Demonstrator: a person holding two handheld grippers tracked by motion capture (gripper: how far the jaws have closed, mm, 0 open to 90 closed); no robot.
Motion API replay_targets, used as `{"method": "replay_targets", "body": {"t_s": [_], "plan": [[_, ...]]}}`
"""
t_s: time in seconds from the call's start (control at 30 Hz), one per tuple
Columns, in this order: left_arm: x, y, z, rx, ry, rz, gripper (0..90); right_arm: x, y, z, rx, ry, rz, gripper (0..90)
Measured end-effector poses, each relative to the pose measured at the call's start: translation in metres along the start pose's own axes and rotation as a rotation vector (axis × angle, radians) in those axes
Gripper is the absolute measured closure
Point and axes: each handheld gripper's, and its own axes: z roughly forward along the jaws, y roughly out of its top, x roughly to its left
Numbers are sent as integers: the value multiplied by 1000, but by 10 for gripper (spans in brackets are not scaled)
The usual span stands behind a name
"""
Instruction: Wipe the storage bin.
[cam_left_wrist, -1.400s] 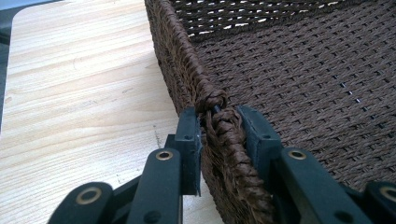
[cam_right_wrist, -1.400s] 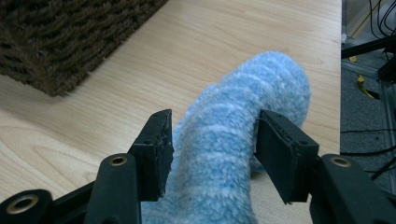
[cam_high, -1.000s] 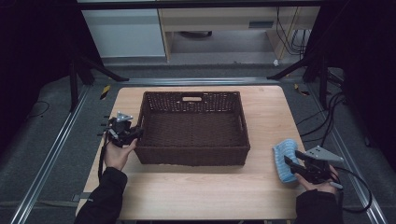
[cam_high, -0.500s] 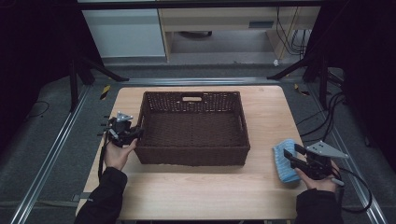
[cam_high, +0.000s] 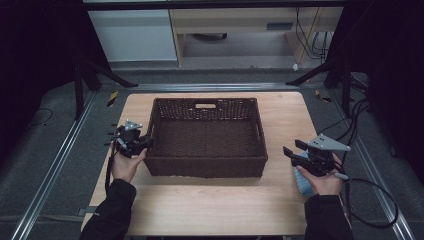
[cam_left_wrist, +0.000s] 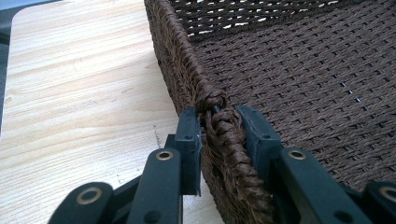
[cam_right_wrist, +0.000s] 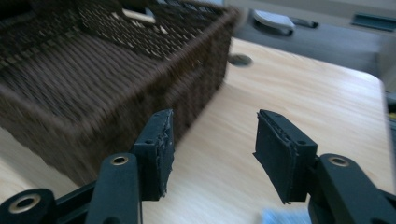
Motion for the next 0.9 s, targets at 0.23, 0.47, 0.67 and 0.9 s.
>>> {"method": "replay_targets", "body": {"t_s": [0.23, 0.47, 0.67, 0.9], "plan": [[0, 0, 0, -2, -2, -1, 701, 12, 22, 25, 22, 71, -21, 470], [1, 0, 0, -4, -5, -3, 700, 19, 37, 49, 24, 91, -11, 489], [1, 0, 0, -5, -8, -5, 698, 24, 37, 66, 68, 88, -23, 553], [1, 0, -2, -7, 4, 2, 621, 29, 32, 70, 111, 109, -23, 671]]}}
